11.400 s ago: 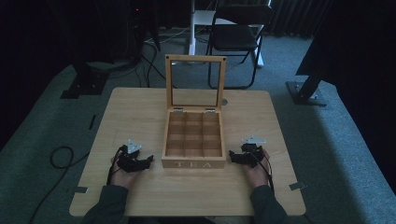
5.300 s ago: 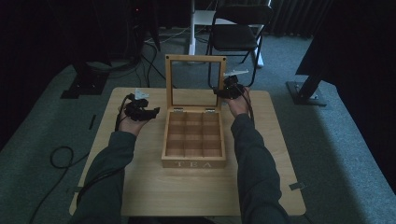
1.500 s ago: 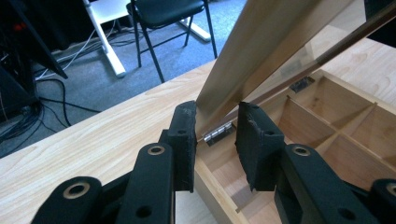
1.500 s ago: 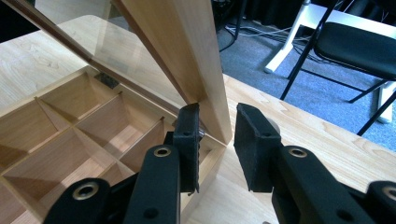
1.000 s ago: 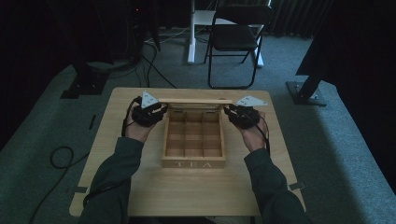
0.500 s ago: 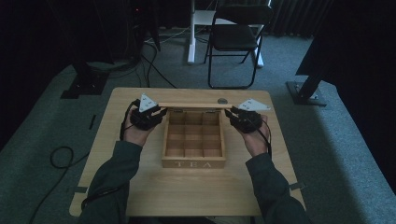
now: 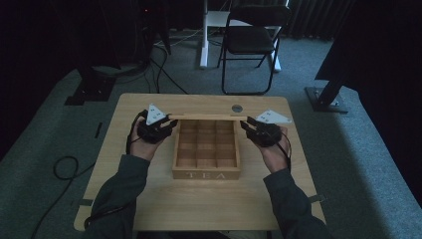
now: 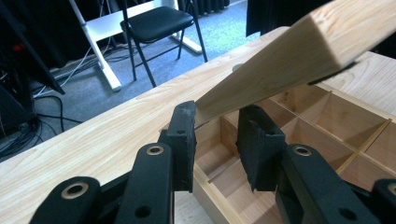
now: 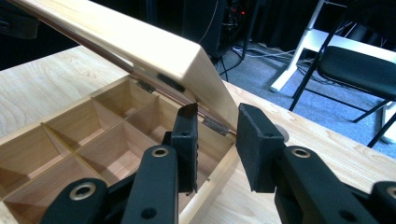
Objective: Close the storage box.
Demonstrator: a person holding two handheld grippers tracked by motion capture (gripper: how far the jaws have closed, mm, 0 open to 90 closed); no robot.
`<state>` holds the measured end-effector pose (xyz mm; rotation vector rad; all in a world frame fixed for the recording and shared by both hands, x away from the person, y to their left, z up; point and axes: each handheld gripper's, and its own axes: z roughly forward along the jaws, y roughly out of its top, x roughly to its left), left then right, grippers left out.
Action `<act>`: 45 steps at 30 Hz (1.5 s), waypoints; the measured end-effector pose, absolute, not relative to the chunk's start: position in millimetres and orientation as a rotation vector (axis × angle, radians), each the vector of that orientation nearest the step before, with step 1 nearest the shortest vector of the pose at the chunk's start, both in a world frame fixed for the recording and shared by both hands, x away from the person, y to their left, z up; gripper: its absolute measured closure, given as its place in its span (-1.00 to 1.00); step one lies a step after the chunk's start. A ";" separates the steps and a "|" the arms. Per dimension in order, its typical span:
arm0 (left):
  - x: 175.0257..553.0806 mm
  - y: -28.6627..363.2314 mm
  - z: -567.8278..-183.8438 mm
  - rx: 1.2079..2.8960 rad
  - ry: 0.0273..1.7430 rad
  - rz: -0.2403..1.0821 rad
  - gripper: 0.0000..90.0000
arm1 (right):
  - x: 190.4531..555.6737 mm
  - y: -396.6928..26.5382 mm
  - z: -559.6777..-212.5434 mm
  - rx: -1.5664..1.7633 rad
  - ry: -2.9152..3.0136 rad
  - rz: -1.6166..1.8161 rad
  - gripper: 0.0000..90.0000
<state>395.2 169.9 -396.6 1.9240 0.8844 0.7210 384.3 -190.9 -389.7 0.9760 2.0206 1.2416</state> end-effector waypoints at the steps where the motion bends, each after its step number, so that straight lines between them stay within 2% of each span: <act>1: 395.2 169.9 -396.6 1.924 0.884 0.721 0.50 | 384.3 -190.9 -389.7 0.976 2.021 1.242 0.53; 31: 374.1 172.4 -403.1 1.942 0.869 0.703 0.45 | 354.7 -190.0 -391.8 0.994 2.032 1.287 0.42; 45: 360.5 173.1 -408.4 1.949 0.873 0.693 0.44 | 344.8 -189.3 -403.2 0.997 2.037 1.275 0.42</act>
